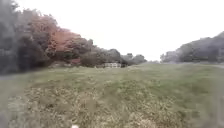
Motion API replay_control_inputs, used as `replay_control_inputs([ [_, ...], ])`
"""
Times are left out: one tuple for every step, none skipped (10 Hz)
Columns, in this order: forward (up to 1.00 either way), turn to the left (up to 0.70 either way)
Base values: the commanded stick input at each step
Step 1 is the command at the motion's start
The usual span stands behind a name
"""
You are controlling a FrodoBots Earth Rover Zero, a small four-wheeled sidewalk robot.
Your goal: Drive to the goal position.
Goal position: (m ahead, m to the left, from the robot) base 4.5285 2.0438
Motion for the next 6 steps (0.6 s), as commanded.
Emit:
replay_control_inputs([
  [1.0, -0.33],
  [1.0, -0.28],
  [1.0, -0.06],
  [1.0, -0.13],
  [1.0, -0.4],
  [1.0, -0.4],
])
